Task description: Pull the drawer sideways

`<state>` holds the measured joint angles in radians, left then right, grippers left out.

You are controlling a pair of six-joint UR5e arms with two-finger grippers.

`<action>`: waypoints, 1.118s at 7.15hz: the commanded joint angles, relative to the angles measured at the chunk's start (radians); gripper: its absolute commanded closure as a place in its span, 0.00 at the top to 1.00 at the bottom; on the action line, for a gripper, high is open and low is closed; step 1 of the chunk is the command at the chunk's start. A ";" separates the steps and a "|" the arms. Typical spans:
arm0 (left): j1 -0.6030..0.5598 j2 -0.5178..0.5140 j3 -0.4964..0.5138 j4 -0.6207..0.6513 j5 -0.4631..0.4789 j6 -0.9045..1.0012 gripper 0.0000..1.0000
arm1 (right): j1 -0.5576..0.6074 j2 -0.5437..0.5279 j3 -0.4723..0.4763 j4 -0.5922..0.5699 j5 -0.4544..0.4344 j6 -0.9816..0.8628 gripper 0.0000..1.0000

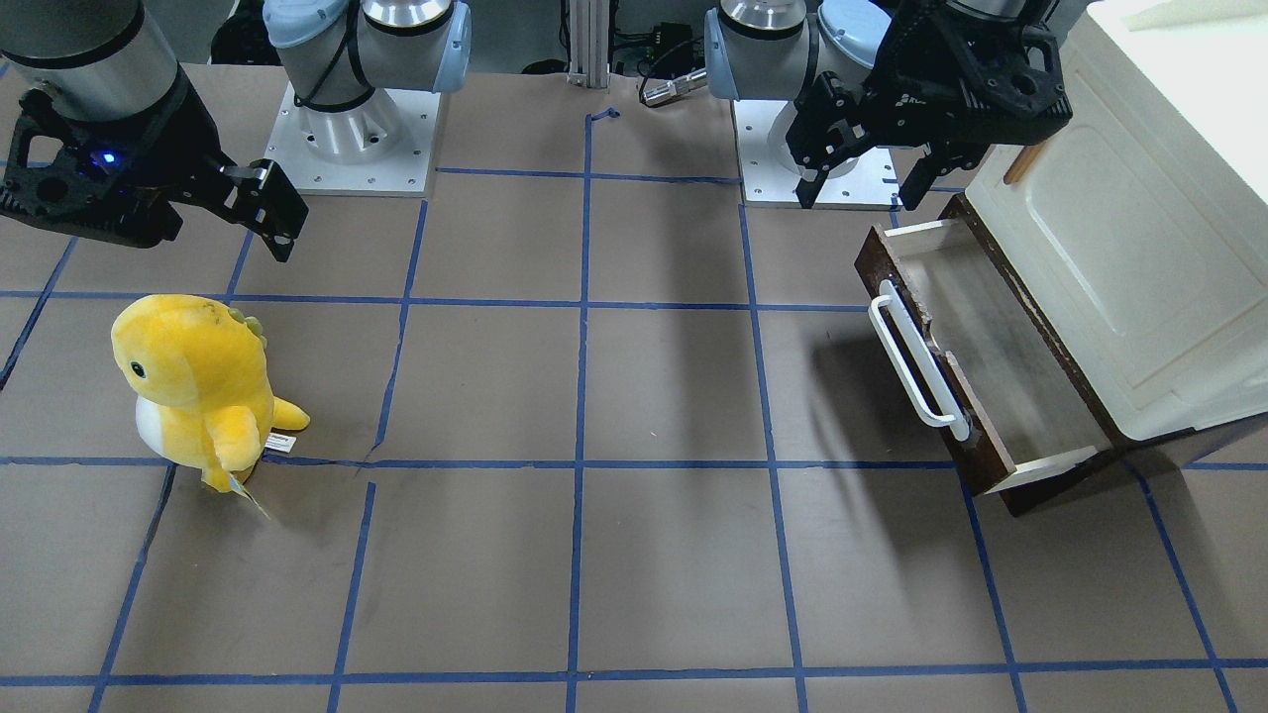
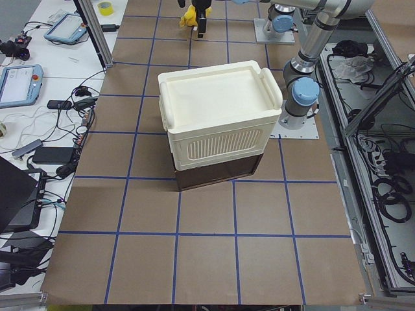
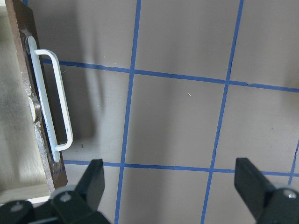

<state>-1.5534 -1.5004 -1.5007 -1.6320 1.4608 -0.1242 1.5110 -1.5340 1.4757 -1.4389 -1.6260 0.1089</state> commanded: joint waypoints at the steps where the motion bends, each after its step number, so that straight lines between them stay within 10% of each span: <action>1: -0.004 -0.001 -0.006 -0.002 -0.002 0.005 1.00 | 0.000 0.000 0.000 0.000 0.000 0.000 1.00; 8: -0.014 0.020 -0.038 -0.012 0.043 0.006 1.00 | -0.002 0.000 0.000 0.000 0.000 0.000 1.00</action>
<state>-1.5673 -1.4812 -1.5373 -1.6445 1.5009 -0.1182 1.5107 -1.5340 1.4757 -1.4389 -1.6260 0.1089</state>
